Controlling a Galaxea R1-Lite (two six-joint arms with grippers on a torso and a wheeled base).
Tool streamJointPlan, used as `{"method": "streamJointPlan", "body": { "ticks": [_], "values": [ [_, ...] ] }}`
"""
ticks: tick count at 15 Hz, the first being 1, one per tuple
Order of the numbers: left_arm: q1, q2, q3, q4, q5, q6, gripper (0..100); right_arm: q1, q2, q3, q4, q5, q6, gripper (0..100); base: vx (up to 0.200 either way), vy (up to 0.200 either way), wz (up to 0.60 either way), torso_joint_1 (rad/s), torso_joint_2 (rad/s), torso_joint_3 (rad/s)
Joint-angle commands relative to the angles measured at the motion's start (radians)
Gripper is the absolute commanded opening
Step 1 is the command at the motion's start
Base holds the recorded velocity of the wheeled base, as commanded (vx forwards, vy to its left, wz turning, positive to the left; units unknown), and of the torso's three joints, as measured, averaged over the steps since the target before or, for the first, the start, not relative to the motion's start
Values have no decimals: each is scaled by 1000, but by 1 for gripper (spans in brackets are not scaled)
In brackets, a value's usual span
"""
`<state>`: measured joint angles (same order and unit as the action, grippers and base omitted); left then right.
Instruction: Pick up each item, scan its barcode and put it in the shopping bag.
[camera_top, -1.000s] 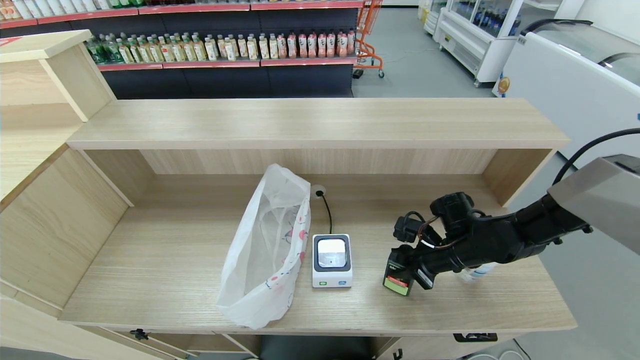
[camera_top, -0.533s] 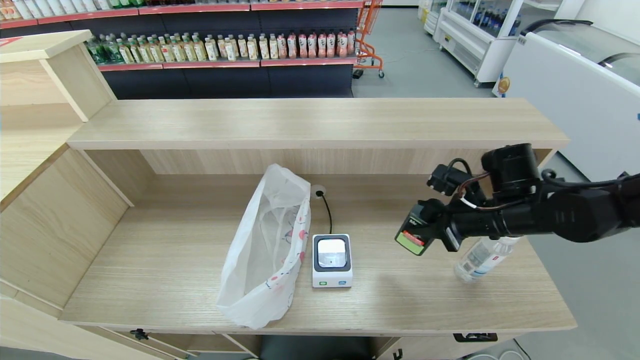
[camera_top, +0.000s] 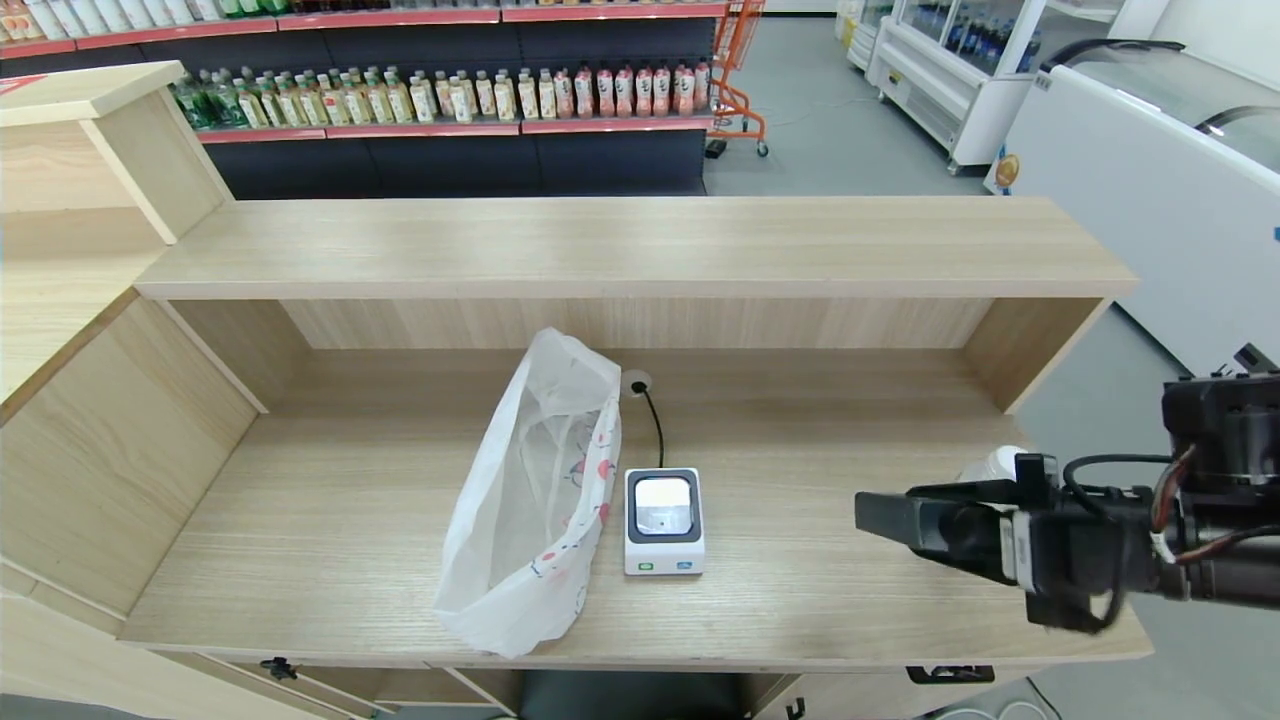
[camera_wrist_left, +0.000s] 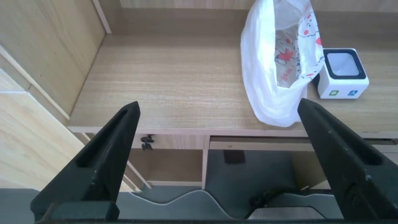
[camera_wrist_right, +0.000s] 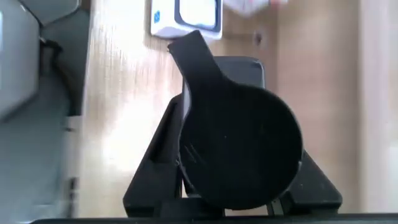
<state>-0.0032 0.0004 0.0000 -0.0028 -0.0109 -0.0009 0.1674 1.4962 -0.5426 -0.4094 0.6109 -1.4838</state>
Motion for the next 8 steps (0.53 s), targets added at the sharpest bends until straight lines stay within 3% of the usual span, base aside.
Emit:
{"method": "streamJointPlan", "body": {
  "ticks": [1,2,4,7,8],
  "values": [
    [0,1,0,0,0,-1,100,-5,-47,10,60,175,-386,0,0,0,0,0,0,0],
    [0,1,0,0,0,-1,100,9,-43,12,64,182,-478,0,0,0,0,0,0,0],
    [0,1,0,0,0,-1,100,133,-10,21,69,254,-837,0,0,0,0,0,0,0],
    [0,1,0,0,0,1,100,331,45,26,70,256,-1075,0,0,0,0,0,0,0],
    [0,1,0,0,0,-1,100,354,47,26,67,256,-1109,0,0,0,0,0,0,0]
  ]
}}
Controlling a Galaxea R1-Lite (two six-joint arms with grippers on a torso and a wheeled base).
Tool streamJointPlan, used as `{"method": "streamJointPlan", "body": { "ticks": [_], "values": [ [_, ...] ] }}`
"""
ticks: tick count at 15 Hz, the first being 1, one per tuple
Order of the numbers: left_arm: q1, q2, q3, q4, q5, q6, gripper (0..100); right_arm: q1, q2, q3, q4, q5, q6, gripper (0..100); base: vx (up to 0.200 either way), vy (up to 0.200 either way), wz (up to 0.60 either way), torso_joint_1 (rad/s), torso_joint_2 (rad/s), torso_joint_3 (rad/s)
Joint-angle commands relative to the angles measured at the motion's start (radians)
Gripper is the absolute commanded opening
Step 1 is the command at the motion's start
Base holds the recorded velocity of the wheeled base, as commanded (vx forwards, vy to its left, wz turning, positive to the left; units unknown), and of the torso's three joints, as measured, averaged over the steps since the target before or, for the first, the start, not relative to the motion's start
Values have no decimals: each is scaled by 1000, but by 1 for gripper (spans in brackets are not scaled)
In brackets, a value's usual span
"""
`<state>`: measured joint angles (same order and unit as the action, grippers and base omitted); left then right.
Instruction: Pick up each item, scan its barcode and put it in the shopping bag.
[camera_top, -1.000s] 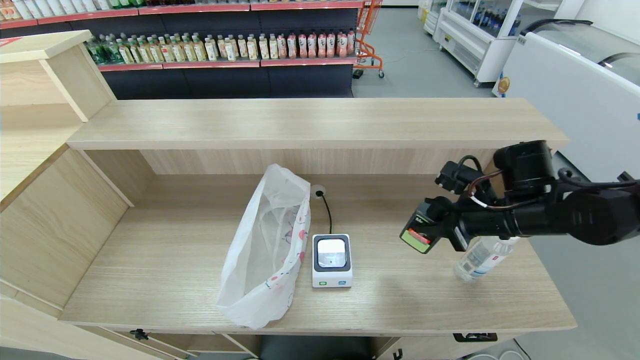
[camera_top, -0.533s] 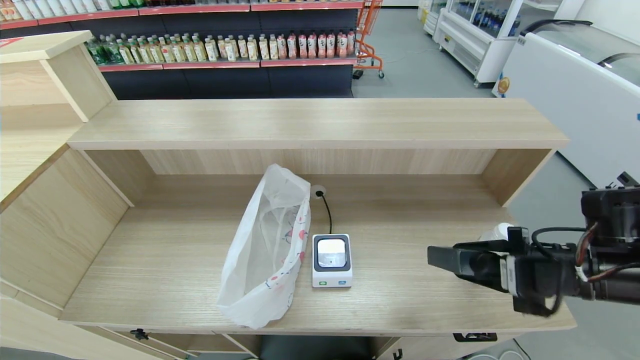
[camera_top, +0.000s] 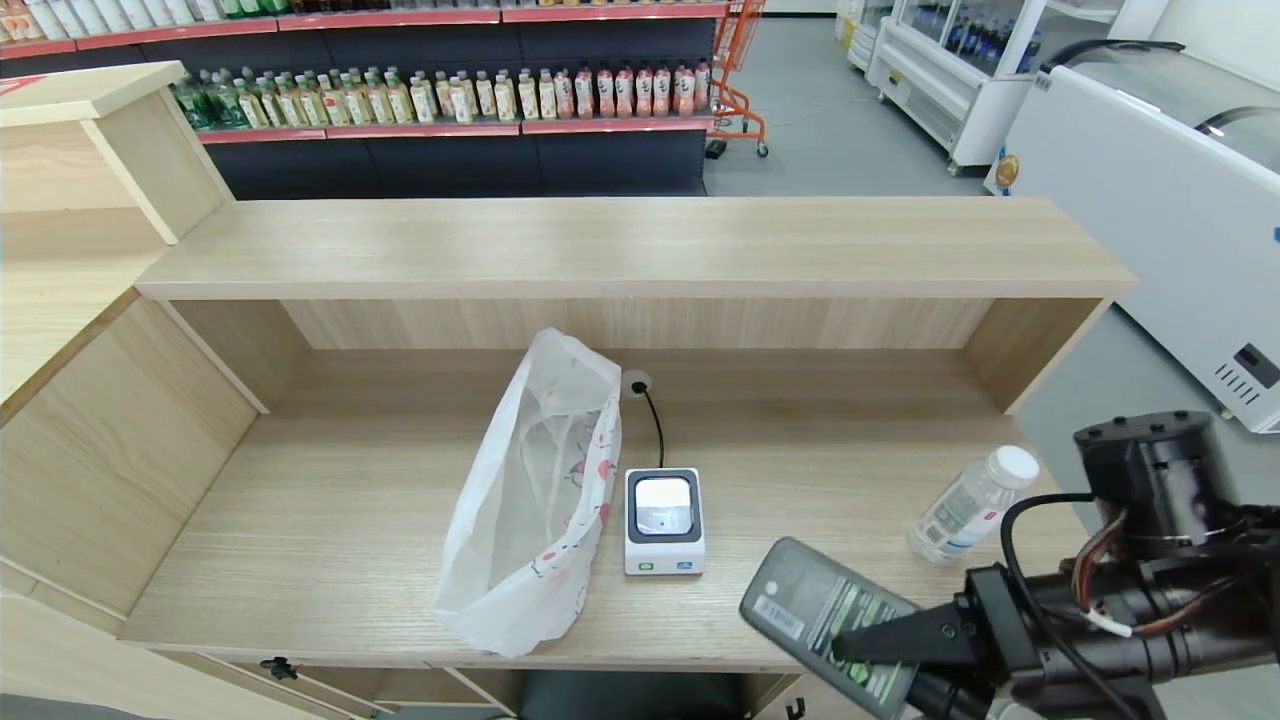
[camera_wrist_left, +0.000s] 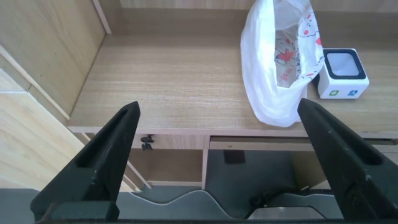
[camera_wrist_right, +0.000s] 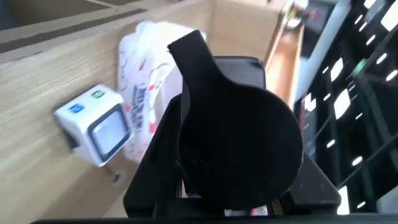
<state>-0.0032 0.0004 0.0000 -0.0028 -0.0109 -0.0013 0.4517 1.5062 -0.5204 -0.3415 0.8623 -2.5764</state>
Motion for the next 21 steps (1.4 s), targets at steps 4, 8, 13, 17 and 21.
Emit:
{"method": "streamJointPlan", "body": {
  "ticks": [4,8,13,17,21],
  "values": [
    [0,1,0,0,0,0,100,90,42,-6,-4,34,-174,0,0,0,0,0,0,0],
    [0,1,0,0,0,0,100,94,83,-36,-5,176,-254,0,0,0,0,0,0,0],
    [0,1,0,0,0,0,100,119,209,-43,-114,270,-269,0,0,0,0,0,0,0],
    [0,1,0,0,0,0,100,131,195,-35,-206,270,-252,0,0,0,0,0,0,0],
    [0,1,0,0,0,0,100,148,218,-47,-206,273,-249,0,0,0,0,0,0,0]
  ]
}}
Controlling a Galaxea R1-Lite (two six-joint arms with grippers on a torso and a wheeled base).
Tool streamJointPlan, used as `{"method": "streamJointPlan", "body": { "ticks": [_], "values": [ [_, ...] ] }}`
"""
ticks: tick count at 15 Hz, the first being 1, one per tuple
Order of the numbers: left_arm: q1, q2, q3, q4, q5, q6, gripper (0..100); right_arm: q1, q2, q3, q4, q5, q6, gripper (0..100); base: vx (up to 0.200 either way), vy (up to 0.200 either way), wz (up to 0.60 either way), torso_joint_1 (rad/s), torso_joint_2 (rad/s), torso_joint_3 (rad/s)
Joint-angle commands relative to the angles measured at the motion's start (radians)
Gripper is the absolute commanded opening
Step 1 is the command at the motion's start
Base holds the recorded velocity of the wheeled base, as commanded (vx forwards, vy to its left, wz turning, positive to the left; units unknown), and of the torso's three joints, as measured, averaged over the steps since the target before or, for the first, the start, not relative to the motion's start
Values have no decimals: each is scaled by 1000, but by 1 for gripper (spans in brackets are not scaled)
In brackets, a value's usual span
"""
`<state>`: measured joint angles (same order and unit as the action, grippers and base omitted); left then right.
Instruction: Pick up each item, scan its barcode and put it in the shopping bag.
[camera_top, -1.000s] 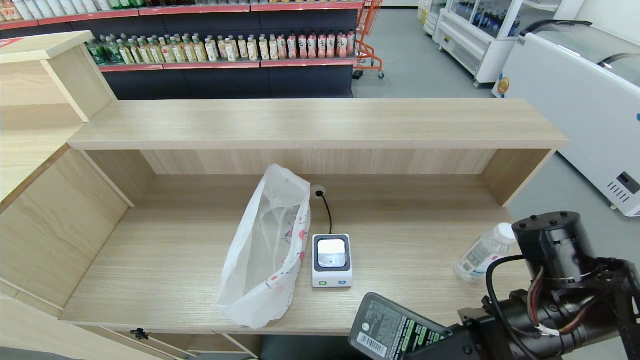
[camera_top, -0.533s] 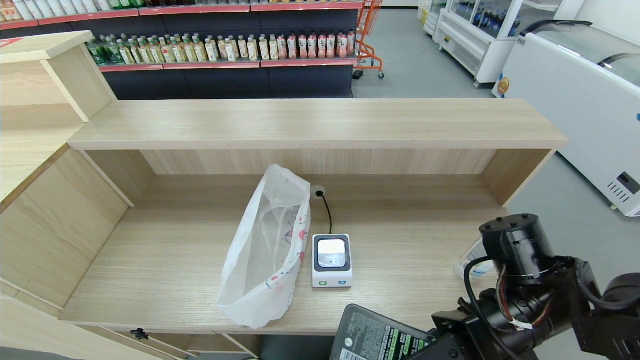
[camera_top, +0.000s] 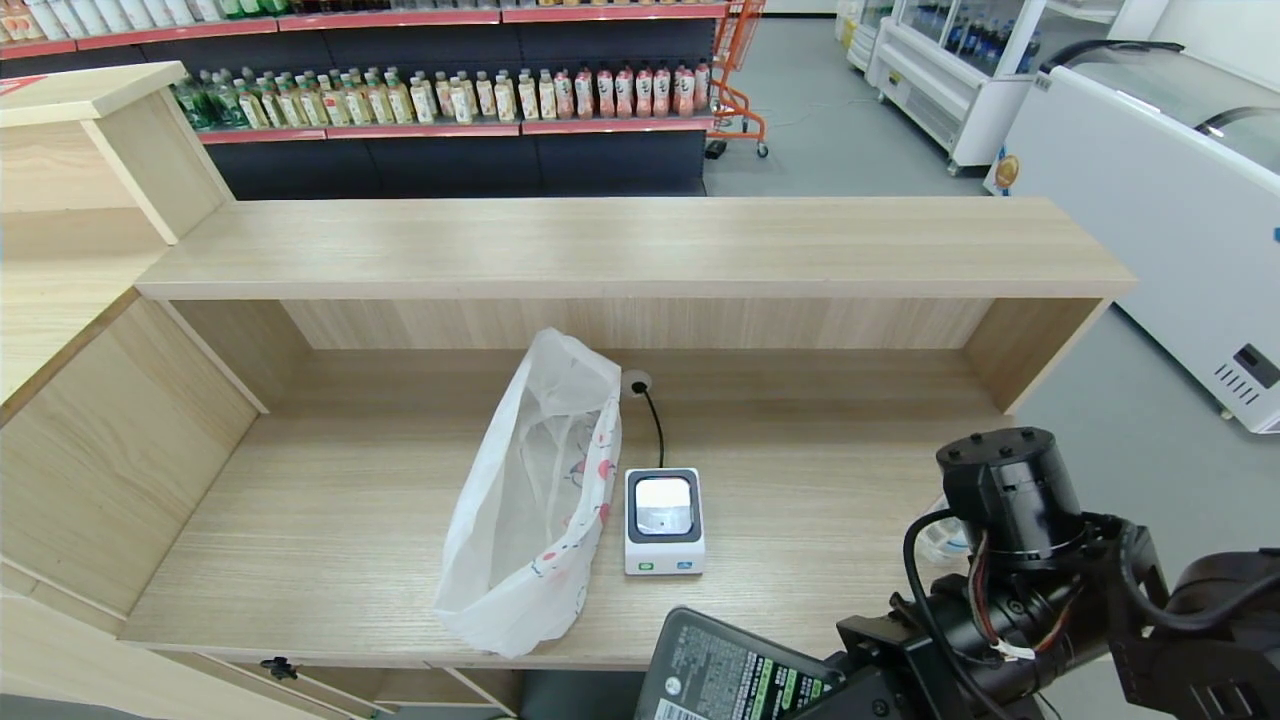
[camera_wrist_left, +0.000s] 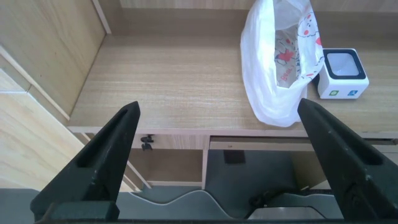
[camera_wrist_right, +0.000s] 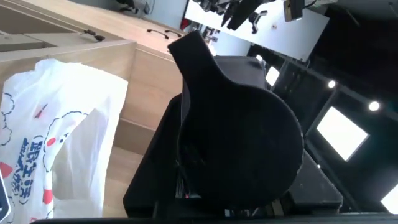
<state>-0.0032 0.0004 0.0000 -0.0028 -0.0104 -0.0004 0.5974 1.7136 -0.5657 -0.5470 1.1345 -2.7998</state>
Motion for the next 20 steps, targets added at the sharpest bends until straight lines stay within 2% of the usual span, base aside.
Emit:
{"method": "streamJointPlan", "body": {
  "ticks": [1,15,17,18,19,20],
  "values": [
    [0,1,0,0,0,-1,100,2,17,-6,1,1,-26,0,0,0,0,0,0,0],
    [0,1,0,0,0,-1,100,2,9,-11,7,5,0,0,0,0,0,0,0,0],
    [0,1,0,0,0,-1,100,-21,-71,-19,-1,-5,195,0,0,0,0,0,0,0],
    [0,1,0,0,0,-1,100,-64,-88,-26,1,-9,290,0,0,0,0,0,0,0],
    [0,1,0,0,0,-1,100,-188,-175,-19,12,-44,563,0,0,0,0,0,0,0],
    [0,1,0,0,0,-1,100,-265,-267,32,36,-122,772,0,0,0,0,0,0,0]
  ]
}}
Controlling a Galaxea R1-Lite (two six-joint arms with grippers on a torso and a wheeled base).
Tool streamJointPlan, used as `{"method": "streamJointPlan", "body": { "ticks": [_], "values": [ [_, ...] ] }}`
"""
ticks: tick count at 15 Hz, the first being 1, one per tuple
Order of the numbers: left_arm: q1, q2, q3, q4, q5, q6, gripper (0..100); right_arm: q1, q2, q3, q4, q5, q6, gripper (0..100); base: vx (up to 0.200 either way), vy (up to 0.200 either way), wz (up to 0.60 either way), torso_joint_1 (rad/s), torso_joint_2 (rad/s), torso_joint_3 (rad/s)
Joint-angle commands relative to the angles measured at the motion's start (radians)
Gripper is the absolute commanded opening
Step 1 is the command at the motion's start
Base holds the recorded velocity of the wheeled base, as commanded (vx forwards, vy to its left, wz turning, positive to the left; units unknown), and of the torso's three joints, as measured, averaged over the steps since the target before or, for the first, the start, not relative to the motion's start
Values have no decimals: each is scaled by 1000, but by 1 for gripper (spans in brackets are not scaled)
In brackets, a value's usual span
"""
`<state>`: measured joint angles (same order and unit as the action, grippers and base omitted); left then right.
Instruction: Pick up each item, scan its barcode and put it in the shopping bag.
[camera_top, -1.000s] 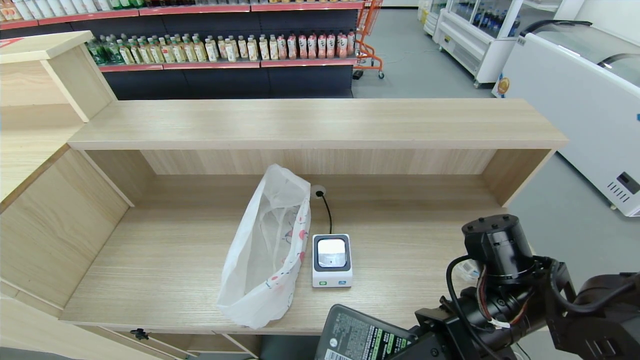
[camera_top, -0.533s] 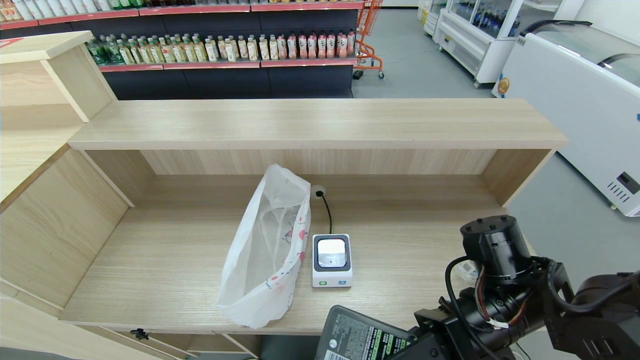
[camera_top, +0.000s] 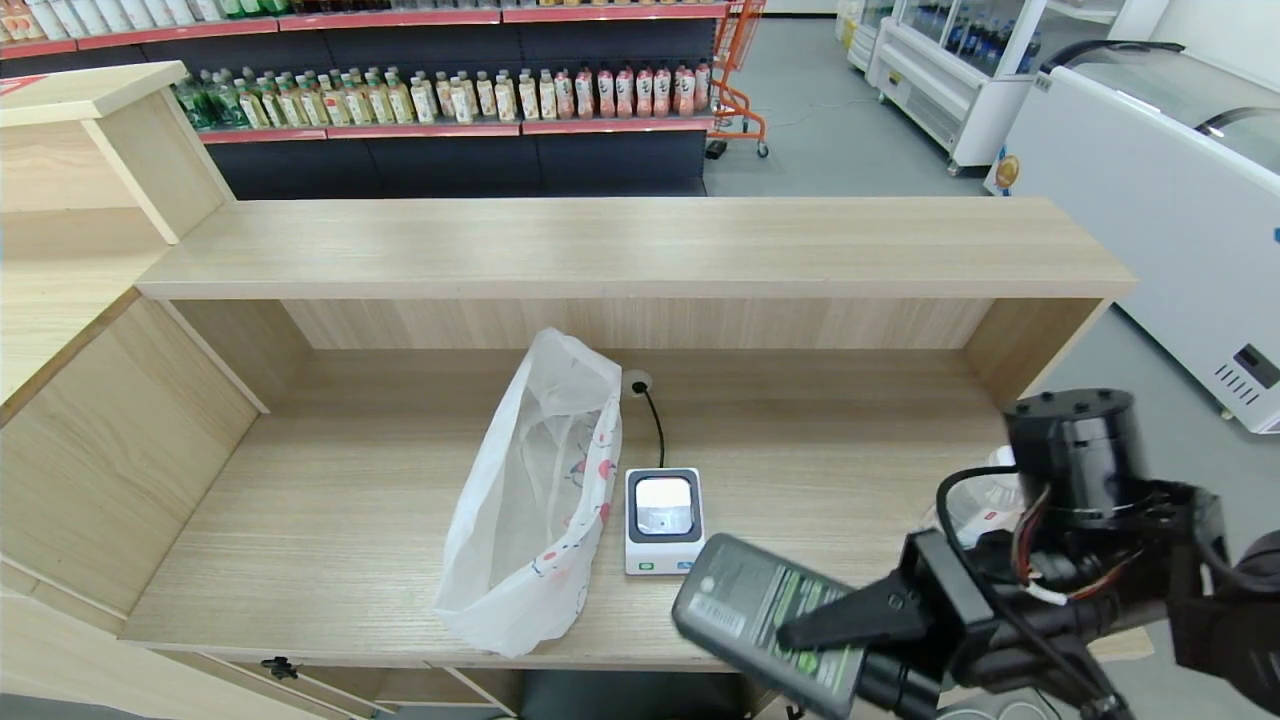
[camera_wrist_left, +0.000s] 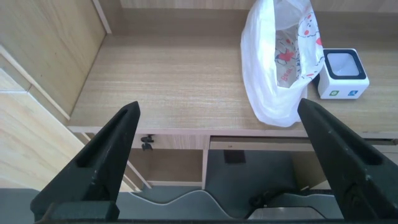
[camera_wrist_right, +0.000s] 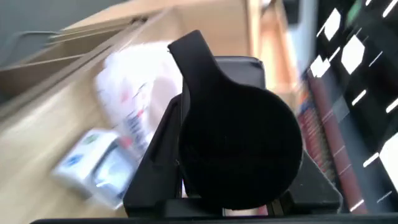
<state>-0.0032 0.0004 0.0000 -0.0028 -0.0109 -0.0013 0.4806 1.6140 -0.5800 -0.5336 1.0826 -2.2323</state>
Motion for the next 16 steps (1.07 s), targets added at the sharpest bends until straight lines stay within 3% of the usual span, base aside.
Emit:
{"method": "streamJointPlan", "body": {
  "ticks": [1,2,3,4,5,6,10,12,13,16],
  "values": [
    [0,1,0,0,0,0,100,-215,-244,72,35,-136,370,0,0,0,0,0,0,0],
    [0,1,0,0,0,0,100,-307,-298,71,44,-121,502,0,0,0,0,0,0,0],
    [0,1,0,0,0,0,100,-335,-309,72,52,-96,554,0,0,0,0,0,0,0],
    [0,1,0,0,0,0,100,-393,-335,74,87,-70,691,0,0,0,0,0,0,0],
    [0,1,0,0,0,0,100,-407,-385,60,139,-72,921,0,0,0,0,0,0,0],
    [0,1,0,0,0,0,100,-402,-384,8,161,-101,1244,0,0,0,0,0,0,0],
    [0,1,0,0,0,0,100,-332,-324,-21,139,-280,2226,0,0,0,0,0,0,0],
    [0,1,0,0,0,1,100,-278,-309,-24,81,-332,2561,0,0,0,0,0,0,0],
    [0,1,0,0,0,0,100,-260,-289,-23,53,-354,2620,0,0,0,0,0,0,0],
    [0,1,0,0,0,0,100,-237,-240,-21,50,-374,2622,0,0,0,0,0,0,0]
  ]
}}
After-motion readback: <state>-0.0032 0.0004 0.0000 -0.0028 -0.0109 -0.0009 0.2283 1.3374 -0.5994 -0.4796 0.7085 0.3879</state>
